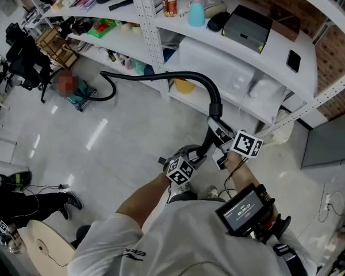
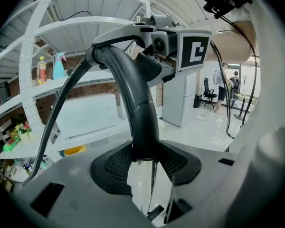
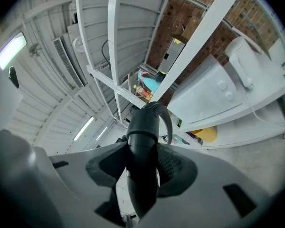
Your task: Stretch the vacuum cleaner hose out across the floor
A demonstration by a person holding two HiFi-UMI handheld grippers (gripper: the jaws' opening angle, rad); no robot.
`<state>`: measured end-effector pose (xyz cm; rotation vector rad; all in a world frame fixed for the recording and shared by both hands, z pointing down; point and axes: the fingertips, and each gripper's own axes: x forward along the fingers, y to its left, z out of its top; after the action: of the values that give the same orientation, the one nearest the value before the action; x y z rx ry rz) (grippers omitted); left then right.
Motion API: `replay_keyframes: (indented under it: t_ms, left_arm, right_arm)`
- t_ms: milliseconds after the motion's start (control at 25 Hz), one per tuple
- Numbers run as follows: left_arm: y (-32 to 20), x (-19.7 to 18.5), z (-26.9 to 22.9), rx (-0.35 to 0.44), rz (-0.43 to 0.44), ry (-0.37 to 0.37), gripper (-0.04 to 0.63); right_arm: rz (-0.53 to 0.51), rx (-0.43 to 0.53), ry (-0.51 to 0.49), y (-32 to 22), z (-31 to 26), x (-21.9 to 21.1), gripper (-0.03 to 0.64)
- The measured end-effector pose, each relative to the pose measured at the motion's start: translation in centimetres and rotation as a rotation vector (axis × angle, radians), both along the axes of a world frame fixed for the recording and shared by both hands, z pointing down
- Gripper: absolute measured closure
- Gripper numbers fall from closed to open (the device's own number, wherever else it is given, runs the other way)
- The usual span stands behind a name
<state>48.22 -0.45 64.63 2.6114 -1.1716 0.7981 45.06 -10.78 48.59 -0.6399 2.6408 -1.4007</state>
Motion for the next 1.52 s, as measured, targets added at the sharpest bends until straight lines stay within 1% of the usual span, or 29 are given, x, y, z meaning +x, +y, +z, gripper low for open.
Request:
replay_keyframes:
  t_ms: [360,640,800,920,1120,1280,1520]
  left_arm:
    - [2.7,8.4,1.5,-0.038,0.068,-0.013,0.422]
    - [4.7,16.1,2.2,-0.055,0.07,-0.021,0.422]
    - [6.2,19.7,2.9,-0.07,0.075,-0.028,0.422]
    - [7.7,21.8,3.3,-0.087,0.105,-0.032,0.422]
    - [10.7,23.2,3.5,-0.11,0.176,-0.027,0.422]
    - [13.8,23.3,3.6,-0.114,0.26,-0.034,0.422]
    - [16.9,23.0,3.8,-0.12,0.334,-0.024,0.422]
  right_arm:
    - [0.065,-0.037,0.001,2.0,1.8,9.0,0.443]
    - [0.066,-0.049,0.001,3.8,2.5,16.7,0.442]
    - [0.059,-0.058,0.013,5.1,3.3,19.8,0.442]
    - [0.068,-0.062,0.024,6.5,3.7,21.6,0.442]
    - [0.125,-0.071,0.047,9.0,4.2,23.2,0.442]
    - [0.213,-0.09,0.043,11.7,4.6,24.6,0.442]
    - [0.295,-0.118,0.038,14.3,5.4,25.6,0.443]
